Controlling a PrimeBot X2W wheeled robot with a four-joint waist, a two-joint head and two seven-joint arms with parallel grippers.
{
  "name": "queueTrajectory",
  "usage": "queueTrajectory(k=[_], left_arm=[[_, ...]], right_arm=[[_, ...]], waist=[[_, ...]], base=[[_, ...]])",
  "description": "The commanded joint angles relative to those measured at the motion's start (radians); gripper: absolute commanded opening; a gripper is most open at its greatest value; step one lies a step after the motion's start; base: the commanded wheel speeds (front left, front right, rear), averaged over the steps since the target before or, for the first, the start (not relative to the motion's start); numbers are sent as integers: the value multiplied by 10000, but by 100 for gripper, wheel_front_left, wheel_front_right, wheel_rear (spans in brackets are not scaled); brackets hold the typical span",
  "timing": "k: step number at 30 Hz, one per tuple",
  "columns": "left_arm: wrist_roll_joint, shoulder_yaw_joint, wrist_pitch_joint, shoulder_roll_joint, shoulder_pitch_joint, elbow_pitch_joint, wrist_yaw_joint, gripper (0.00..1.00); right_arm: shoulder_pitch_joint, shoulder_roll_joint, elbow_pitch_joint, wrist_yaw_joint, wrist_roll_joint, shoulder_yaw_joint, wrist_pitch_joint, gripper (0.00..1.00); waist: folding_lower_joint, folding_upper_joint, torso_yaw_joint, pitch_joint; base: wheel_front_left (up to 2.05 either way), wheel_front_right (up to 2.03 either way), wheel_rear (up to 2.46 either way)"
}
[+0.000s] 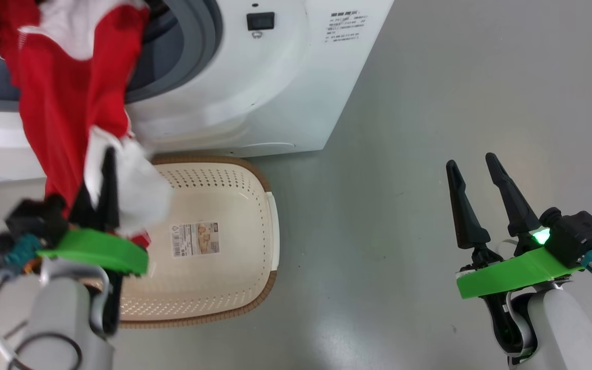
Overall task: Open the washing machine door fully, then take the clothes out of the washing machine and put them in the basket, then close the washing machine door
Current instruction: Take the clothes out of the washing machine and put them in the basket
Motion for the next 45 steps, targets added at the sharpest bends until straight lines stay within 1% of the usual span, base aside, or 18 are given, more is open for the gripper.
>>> queueTrajectory(k=[1, 7, 12, 19, 22, 30, 45], left_arm=[[-116, 193, -49, 166, 531, -281, -54, 0], [-282, 38, -49, 12, 1121, 37, -55, 0], [-592, -9, -49, -69, 1245, 640, -55, 0], [-789, -516, -49, -109, 1251, 1786, -55, 0], [-968, -759, -49, -119, 1154, 2378, -55, 0], [-1334, -1070, -49, -59, 694, 3307, -55, 0], [-1601, -1438, -49, 160, -528, 4136, -55, 0]], right_arm=[[232, 22, -195, 2, 104, 252, -65, 100], [283, 22, -195, 2, 124, 285, -65, 100], [244, 22, -188, 2, 135, 330, -65, 100], [192, 22, -174, 2, 145, 310, -65, 100], [161, 22, -187, 2, 150, 289, -65, 100], [31, 22, -262, 2, 140, 257, -65, 100], [-320, 22, -430, 2, 65, 194, -65, 100]], waist=[[0, 0, 34, -111], [0, 0, 32, -183], [0, 0, -24, -144], [0, 0, -97, -67], [0, 0, -119, -18], [0, 0, -126, 293], [0, 0, -281, 1254]], base=[[0, 0, 0], [0, 0, 0], [0, 0, 0], [0, 0, 0], [0, 0, 0], [0, 0, 0], [0, 0, 0]])
